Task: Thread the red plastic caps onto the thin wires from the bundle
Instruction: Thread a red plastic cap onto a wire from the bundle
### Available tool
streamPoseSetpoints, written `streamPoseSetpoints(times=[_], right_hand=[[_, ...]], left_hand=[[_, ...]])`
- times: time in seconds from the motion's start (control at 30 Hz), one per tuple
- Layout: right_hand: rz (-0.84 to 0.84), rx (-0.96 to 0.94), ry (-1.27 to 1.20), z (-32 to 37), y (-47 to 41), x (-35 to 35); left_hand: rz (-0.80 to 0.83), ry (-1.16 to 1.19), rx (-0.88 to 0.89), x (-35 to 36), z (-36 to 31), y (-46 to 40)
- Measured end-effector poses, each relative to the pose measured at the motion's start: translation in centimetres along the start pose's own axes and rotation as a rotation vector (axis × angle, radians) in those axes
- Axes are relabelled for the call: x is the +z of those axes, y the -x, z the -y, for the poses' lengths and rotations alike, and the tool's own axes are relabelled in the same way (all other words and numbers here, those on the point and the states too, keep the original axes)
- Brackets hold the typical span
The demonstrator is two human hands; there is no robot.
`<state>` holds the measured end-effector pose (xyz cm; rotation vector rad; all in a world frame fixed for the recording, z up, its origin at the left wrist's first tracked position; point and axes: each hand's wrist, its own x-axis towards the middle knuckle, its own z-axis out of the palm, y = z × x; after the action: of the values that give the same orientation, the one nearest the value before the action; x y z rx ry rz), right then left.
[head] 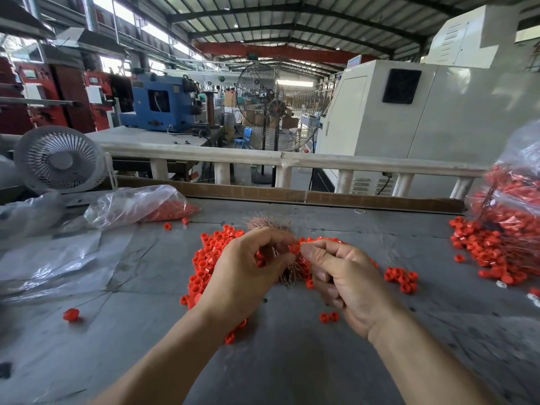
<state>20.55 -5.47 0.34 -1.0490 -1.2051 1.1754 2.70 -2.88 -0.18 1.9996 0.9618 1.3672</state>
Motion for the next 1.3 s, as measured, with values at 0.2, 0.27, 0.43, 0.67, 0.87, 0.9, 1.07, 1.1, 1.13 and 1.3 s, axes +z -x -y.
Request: streamPoseSetpoints(times=[0.2,0.27,0.43,0.67,0.87,0.9,1.07,1.1,1.13,1.3], right_hand=[[-0.039,-0.052,0.063,0.15,0.40,0.54],[-0.050,-0.066,0.082,0.15,0.51,0.71],[-0.074,-0.076,0.066,0.24,0.51,0.62],[-0.047,-0.121,0.087,0.21,0.48,0.50],[-0.052,-0.169,0.148,0.07,0.46,0.33],[-0.058,-0.183,0.181,0.08,0.45,0.32],[-0.080,-0.234,0.241,0.11,0.48,0.28],[-0.082,-0.233,0.242,0.11,0.50,0.31],[-0.084,-0.231,0.242,0.11,0.52,0.33],[-0.105,-0.251,0.236,0.05,0.52,0.42]], left_hand=[[-0.092,0.057,-0.027,0.34,-0.20,0.05],[-0.096,0.059,-0.040,0.42,-0.20,0.09],[-0.075,0.110,-0.049,0.36,-0.36,0.02],[-0.043,0.182,-0.050,0.04,-0.25,-0.04],[-0.027,0.246,-0.081,0.08,-0.05,-0.15],[-0.038,0.275,-0.096,0.06,-0.02,-0.20],[-0.044,0.400,-0.137,-0.04,0.03,-0.32],[-0.043,0.407,-0.139,-0.01,0.02,-0.33],[-0.041,0.408,-0.143,0.00,0.02,-0.33],[-0.028,0.419,-0.163,0.09,-0.04,-0.28]])
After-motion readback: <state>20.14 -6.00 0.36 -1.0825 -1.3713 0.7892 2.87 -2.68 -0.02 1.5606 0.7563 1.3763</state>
